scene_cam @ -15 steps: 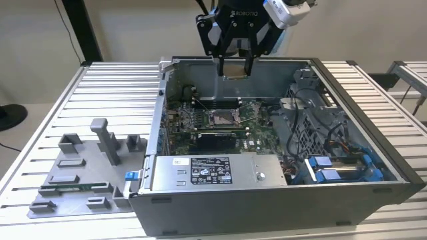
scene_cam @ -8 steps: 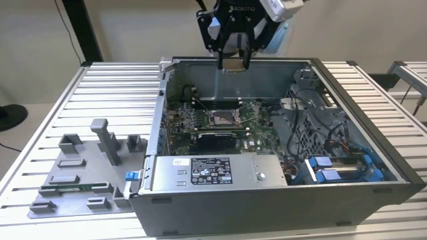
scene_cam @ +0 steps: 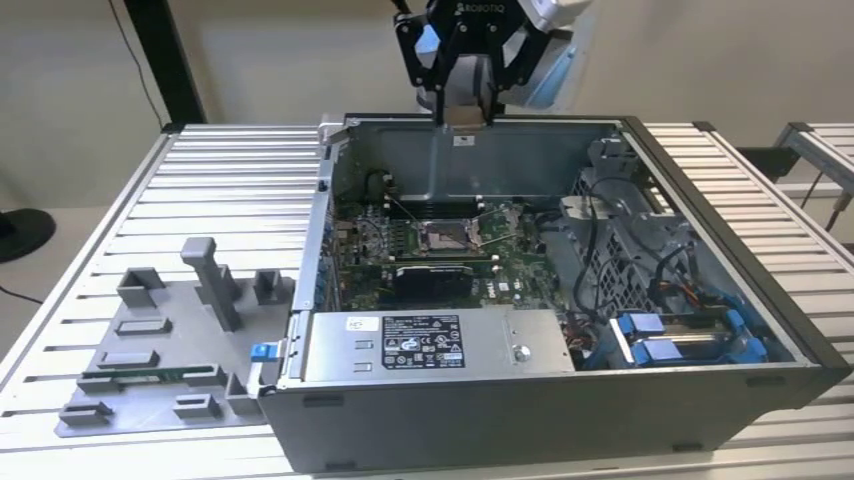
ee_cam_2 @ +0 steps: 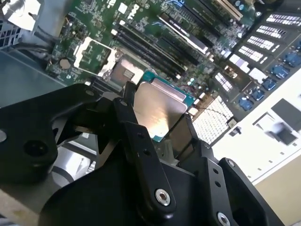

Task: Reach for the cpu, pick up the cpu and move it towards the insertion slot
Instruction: 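Pick up the cpu and move it towards the insertion slot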

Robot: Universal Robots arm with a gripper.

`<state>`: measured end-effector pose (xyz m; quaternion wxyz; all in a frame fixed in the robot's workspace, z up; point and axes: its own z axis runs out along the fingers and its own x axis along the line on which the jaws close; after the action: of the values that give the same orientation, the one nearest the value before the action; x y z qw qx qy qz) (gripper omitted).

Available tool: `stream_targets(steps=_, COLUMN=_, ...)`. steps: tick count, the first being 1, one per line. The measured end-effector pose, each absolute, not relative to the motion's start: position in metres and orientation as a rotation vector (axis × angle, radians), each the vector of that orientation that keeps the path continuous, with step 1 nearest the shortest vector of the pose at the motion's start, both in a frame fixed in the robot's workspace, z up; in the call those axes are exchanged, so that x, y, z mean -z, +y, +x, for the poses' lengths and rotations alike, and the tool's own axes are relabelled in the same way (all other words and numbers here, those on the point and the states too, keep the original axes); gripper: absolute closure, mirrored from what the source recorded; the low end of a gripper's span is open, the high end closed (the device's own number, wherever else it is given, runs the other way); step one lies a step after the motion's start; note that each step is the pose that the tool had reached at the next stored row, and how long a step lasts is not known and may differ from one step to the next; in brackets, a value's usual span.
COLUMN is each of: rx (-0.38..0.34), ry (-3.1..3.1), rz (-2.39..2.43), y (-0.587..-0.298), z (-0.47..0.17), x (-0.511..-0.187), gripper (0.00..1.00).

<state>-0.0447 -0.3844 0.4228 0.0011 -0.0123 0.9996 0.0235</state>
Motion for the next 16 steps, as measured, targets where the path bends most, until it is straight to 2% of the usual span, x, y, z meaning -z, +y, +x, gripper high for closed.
stream_targets(steps=11, rx=-0.073, ry=3.135, rz=0.048, y=-0.374, z=-0.042, x=-0.419, gripper=1.00)
stream_targets(steps=16, rx=-0.073, ry=3.135, rz=0.052, y=-0.359, z=-0.042, x=-0.416, gripper=1.00)
